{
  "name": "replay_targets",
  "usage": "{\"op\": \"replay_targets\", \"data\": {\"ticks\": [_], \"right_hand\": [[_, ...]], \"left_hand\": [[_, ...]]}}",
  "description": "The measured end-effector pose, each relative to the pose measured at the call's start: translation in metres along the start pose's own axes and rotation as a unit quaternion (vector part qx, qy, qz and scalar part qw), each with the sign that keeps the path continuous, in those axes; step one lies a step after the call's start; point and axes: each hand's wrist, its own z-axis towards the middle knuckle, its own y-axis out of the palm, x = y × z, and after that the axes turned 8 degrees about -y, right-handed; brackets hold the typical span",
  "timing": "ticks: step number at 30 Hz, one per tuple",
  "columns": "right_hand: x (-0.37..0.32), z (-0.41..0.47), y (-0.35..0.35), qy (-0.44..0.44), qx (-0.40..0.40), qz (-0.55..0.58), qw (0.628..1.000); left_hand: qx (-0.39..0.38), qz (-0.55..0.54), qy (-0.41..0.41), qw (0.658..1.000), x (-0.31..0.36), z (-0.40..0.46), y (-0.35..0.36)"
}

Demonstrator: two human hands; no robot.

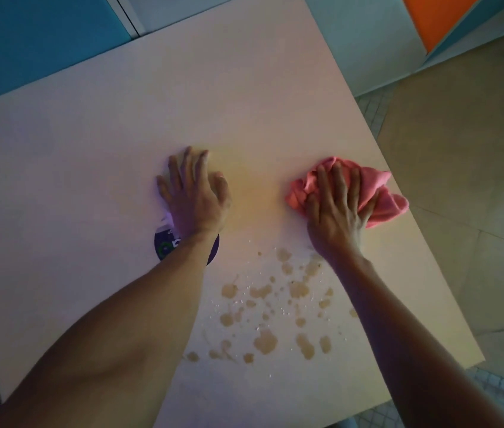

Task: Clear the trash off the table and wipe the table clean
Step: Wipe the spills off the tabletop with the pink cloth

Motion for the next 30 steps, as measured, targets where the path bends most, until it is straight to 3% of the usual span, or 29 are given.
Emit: {"op": "replay_targets", "data": {"ticks": [4,9,17,23,30], "right_hand": [[-0.002,-0.054,0.009,-0.062,-0.022,-0.045,0.997],[0.002,-0.062,0.011,-0.064,-0.034,-0.042,0.996],[0.006,-0.069,0.005,-0.059,-0.062,-0.026,0.996],[0.0,-0.071,0.001,-0.036,-0.062,-0.023,0.997],[-0.041,-0.025,0.014,0.059,-0.049,0.038,0.996]], "left_hand": [[0.002,0.008,0.009,1.0,0.001,0.0,0.001],[-0.005,0.001,0.017,1.0,-0.002,0.001,0.001],[-0.098,-0.024,0.087,0.991,-0.04,-0.045,-0.022],[-0.079,0.004,0.07,0.994,-0.048,-0.059,-0.026],[-0.024,-0.001,0.064,0.998,-0.045,-0.062,-0.019]]}}
